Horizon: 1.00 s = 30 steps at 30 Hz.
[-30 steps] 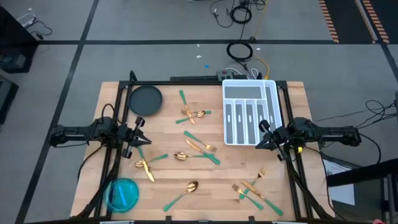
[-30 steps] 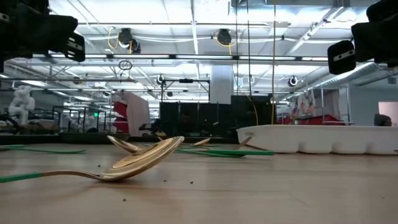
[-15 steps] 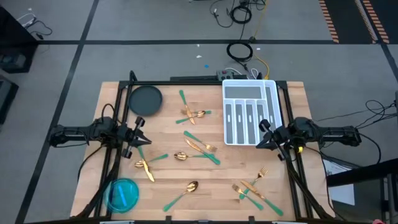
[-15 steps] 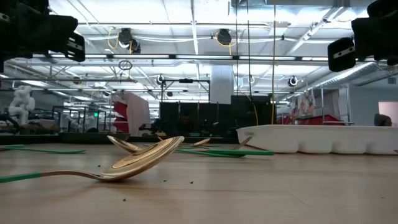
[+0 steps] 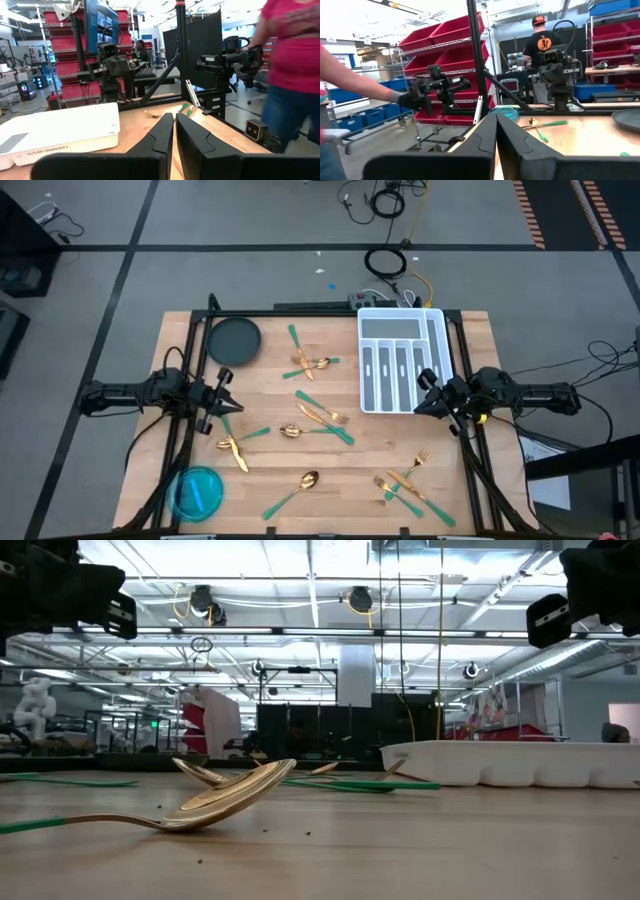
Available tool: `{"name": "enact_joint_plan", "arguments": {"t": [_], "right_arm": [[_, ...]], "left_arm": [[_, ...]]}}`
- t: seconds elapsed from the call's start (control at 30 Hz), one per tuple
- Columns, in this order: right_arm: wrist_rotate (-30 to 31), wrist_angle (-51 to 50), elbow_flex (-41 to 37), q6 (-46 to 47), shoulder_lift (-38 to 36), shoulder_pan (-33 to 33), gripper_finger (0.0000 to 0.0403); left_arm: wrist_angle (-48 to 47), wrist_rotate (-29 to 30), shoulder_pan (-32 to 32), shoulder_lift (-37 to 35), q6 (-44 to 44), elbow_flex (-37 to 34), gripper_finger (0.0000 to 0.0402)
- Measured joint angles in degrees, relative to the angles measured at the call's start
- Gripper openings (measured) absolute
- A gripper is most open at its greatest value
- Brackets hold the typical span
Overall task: Sort silverware
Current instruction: Put the green spoon into the silverware tray
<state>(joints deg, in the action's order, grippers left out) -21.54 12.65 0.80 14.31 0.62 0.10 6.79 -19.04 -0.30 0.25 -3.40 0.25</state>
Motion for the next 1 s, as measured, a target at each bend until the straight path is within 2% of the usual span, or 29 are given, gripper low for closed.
{"name": "enact_joint_plan", "arguments": {"t": [0.07, 0.2, 0.33, 0.47, 0.73, 0.83, 1.0], "right_arm": [[1.8, 0.4, 0.0, 1.0, 0.0, 0.0, 0.0004], [9.7, 2.5, 0.0, 5.1, 0.0, 0.0, 0.0004], [14.5, 4.4, 0.0, 6.4, 0.0, 0.0, 0.0004], [17.6, 4.8, 0.0, 6.2, 0.0, 0.0, 0.0004], [18.8, 5.0, 0.0, 8.3, 0.0, 0.0, 0.0004], [18.8, 6.7, 0.0, 11.7, 0.0, 0.0, 0.0004], [19.3, 9.1, 0.0, 17.7, 0.0, 0.0, 0.0004]], "left_arm": [[0.4, 2.3, 0.0, 0.0, -0.5, 0.0, 0.0031], [2.3, 9.6, 0.2, 0.0, -0.1, 0.0, 0.0031], [5.0, 10.8, 0.2, 0.0, -0.2, 0.0, 0.0031], [11.5, 19.3, 0.3, 0.2, 1.6, 0.0, 0.0031], [20.9, 19.3, 0.2, 0.2, 9.2, 0.0, 0.0031], [28.8, 19.8, 0.2, 0.2, 13.4, 0.0, 0.0031], [42.0, 19.8, 0.2, 0.2, 13.5, 0.0, 0.0031]]}}
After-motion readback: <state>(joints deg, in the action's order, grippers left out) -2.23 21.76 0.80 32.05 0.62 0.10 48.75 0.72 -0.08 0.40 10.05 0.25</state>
